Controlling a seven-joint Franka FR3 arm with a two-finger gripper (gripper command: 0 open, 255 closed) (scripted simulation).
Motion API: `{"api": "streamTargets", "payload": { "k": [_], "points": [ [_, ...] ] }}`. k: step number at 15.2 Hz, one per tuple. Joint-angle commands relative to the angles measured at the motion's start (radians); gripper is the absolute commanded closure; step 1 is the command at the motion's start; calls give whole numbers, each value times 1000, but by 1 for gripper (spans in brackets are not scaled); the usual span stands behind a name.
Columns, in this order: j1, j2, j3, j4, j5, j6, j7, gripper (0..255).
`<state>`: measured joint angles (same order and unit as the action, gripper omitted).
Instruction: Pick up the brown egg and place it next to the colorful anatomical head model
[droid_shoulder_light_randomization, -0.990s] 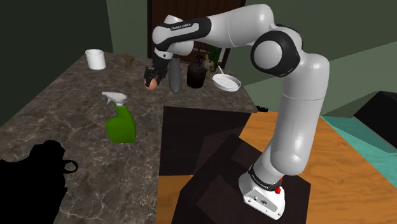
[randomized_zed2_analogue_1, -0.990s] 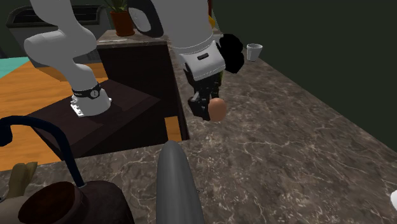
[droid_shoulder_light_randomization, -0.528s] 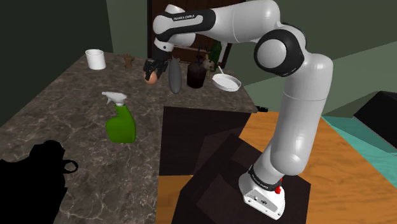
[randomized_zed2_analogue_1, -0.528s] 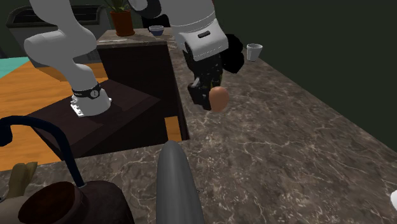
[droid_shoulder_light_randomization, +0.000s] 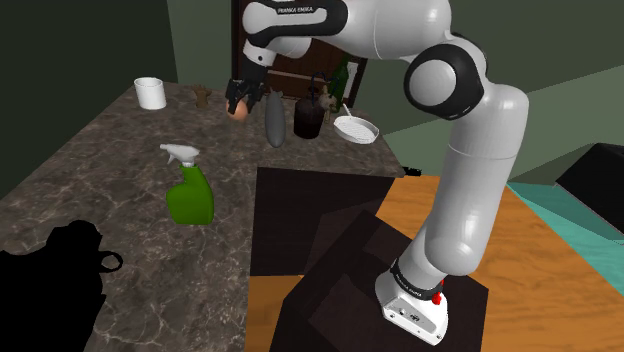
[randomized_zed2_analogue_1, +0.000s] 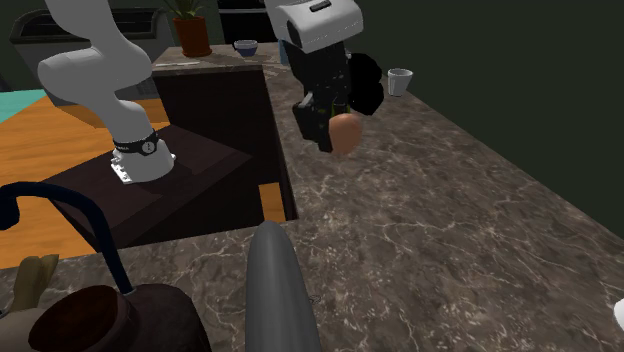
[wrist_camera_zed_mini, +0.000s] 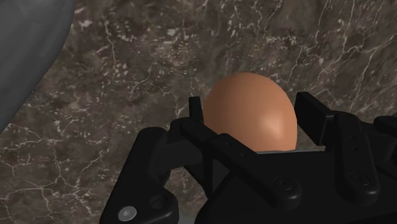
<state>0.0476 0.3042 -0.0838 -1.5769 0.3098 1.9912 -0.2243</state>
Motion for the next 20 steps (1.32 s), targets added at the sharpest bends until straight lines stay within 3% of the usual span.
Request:
{"api": "streamTargets", "payload": {
  "k": [1,17,20],
  "points": [
    [-1,-3,-1,19,-3,-21,6,255],
    [-9,4,-5,232,-18,-222,57,255],
    [37,-8,15,212,-33,-197,119,255]
  ]
}}
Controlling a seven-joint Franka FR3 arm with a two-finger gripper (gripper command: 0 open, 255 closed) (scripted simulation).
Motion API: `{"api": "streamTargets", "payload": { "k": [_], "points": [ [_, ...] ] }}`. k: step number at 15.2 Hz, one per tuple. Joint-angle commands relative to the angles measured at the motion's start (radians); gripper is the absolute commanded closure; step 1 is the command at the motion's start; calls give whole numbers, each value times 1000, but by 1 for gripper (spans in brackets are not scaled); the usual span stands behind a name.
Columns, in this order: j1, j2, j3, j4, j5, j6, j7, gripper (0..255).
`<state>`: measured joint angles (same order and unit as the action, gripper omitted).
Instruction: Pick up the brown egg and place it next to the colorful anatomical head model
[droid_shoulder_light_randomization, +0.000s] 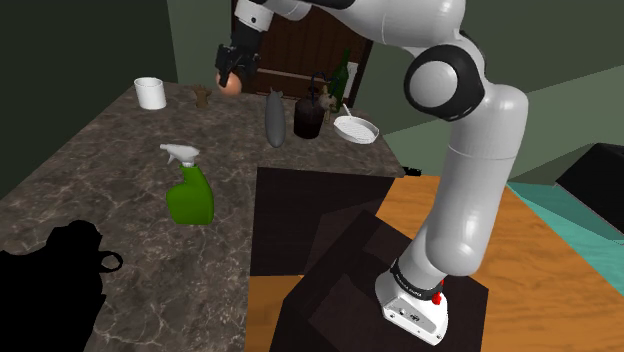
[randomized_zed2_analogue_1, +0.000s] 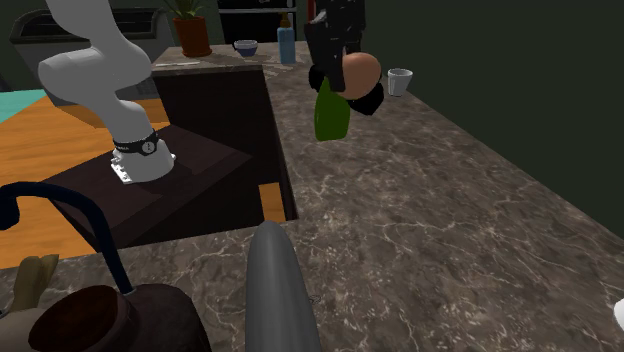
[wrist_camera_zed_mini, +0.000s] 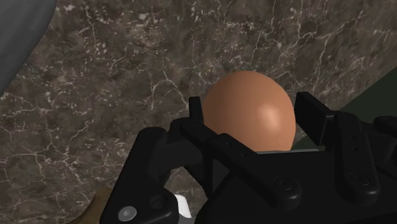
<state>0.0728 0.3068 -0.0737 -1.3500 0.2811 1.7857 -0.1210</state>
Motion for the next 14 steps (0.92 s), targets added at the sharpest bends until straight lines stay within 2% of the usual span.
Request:
{"api": "streamTargets", "payload": {
  "k": [1,8,14],
  "points": [
    [27,-12,11,-18,-9,16,37,255],
    [132,5,58,0,-45,52,187,255],
    [222,62,93,78,-82,58,316,255]
  ]
}}
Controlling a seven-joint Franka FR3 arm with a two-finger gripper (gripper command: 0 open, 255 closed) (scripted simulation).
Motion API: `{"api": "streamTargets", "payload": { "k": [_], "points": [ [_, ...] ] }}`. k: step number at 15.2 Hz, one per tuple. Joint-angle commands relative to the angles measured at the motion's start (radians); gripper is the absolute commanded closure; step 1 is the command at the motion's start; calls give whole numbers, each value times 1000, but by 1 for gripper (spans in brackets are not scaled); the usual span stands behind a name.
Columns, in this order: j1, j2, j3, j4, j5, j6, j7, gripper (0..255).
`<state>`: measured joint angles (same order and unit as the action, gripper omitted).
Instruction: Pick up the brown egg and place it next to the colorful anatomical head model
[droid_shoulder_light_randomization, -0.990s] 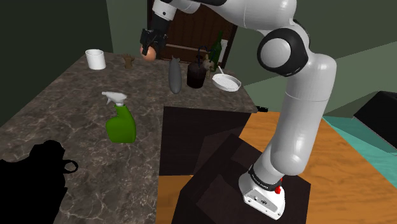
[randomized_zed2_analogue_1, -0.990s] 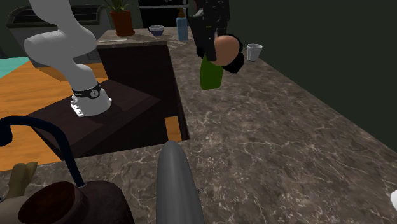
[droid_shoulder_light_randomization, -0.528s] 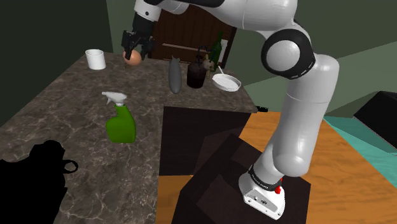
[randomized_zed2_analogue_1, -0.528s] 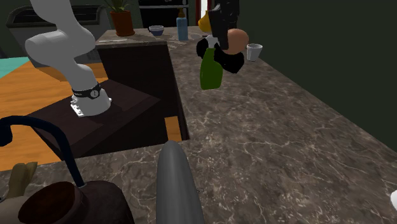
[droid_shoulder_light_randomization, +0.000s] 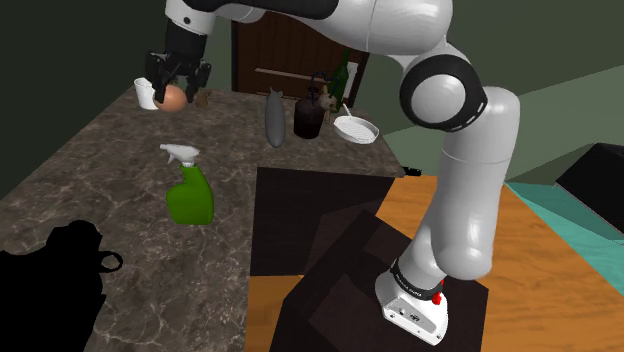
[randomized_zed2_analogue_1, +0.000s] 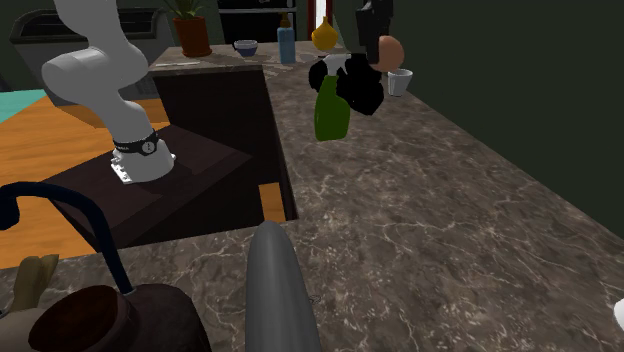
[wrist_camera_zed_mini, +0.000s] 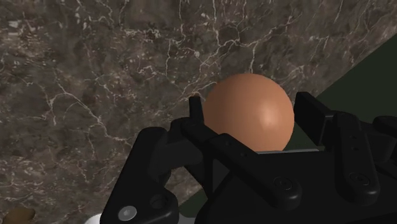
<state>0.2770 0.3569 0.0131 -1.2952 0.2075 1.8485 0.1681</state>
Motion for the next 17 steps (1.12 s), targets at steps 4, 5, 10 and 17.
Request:
{"api": "streamTargets", "payload": {
  "k": [4,5,10,17],
  "points": [
    [80,76,25,115,-35,-17,113,255],
    [96,96,29,145,-42,-24,134,255],
    [178,228,44,351,-79,-82,238,255],
    [229,311,47,432,-97,-72,290,255]
  ]
}}
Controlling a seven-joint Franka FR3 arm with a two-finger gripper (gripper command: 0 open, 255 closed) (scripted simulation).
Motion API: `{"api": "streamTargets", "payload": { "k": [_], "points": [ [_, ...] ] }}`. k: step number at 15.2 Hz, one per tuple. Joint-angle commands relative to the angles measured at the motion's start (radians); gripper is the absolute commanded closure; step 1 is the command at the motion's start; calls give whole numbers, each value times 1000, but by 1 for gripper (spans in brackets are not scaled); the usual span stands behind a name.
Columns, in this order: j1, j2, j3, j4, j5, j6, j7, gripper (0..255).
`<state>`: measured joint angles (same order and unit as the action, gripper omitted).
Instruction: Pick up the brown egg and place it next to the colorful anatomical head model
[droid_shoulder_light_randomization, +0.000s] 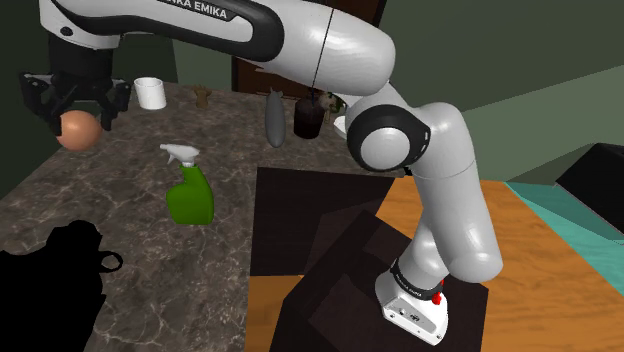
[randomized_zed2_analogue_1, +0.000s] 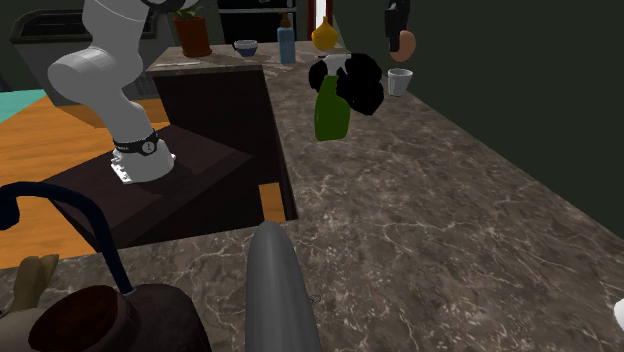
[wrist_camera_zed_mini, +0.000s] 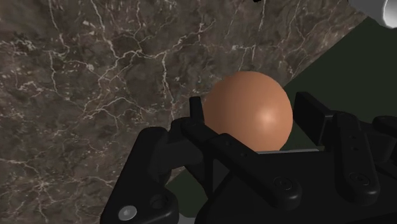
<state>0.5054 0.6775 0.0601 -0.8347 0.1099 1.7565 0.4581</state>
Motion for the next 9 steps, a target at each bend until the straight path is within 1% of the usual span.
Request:
{"api": "streamTargets", "payload": {
  "k": [1,9],
  "points": [
    [0,-19,0,-59,1,40,-3,255],
    [-2,-62,1,-237,8,176,-20,255]
  ]
}}
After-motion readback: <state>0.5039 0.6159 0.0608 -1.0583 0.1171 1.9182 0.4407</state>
